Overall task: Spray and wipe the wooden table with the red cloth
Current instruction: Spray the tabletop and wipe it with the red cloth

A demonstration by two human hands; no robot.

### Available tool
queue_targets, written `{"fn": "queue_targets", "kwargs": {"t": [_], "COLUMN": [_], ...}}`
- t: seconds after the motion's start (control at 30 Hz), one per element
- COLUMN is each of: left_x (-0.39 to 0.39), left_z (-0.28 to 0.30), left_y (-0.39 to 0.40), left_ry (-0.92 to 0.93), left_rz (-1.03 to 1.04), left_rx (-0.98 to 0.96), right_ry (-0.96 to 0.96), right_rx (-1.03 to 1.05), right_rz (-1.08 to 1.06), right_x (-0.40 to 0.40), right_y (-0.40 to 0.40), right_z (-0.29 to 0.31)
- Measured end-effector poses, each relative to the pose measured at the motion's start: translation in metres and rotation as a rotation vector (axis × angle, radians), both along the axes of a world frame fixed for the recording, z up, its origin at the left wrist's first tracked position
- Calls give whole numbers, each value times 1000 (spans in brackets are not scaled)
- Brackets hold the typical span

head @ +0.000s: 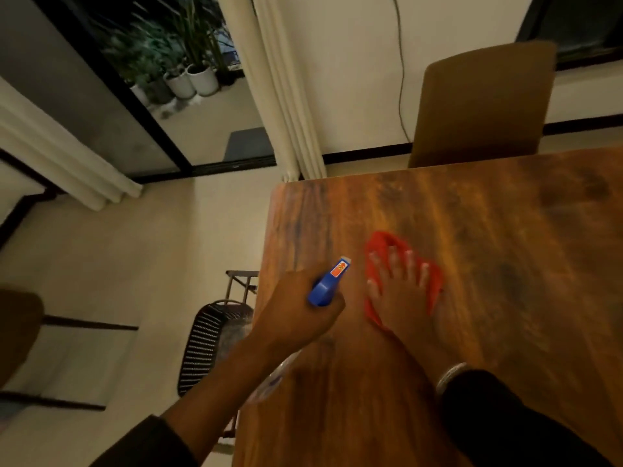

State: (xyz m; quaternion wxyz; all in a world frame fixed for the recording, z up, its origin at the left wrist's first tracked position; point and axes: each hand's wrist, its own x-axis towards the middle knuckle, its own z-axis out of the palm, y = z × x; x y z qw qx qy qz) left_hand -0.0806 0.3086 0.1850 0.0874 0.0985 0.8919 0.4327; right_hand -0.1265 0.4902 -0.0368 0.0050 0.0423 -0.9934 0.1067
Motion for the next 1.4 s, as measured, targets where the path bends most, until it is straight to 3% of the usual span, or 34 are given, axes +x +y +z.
{"fn": "queue_targets", "kwargs": {"t": [0.07, 0.1, 0.17, 0.23, 0.37, 0.47, 0.67, 0.8, 0.97, 1.23, 1.4], "left_x": [-8, -10, -18, -26, -38, -44, -60, -68, -64, -62, -71], "left_z": [-4, -5, -5, -10, -27, -43, -78, -103, -114, -99, -42], "left_y": [-40, -52, -84, -114, -162, -187, -220, -238, -250, -230, -175], "left_ry": [-2, -3, 18, 28, 10, -19, -87, -111, -79, -38, -11], "left_rz": [42, 53, 88, 125, 179, 194, 185, 207, 246, 271, 137], "left_rx": [-25, -44, -55, -29, 10, 47, -1, 22, 47, 106, 117], "right_ry": [-35, -49, -85, -2, 0, -2, -101, -75, -61, -89, -127], "right_rx": [17, 6, -5, 25, 79, 96, 12, -17, -23, 61, 90], "right_rz": [-208, -120, 286, 624, 782, 700, 337, 140, 105, 175, -113], "right_x": [-8, -1, 43, 87, 48, -53, -235, -287, -235, -37, 3], "right_y": [-29, -53, -120, -154, -152, -160, -222, -236, -238, -171, -53], "right_z": [13, 17, 0, -16, -21, -8, 16, 12, 8, 1, 14]}}
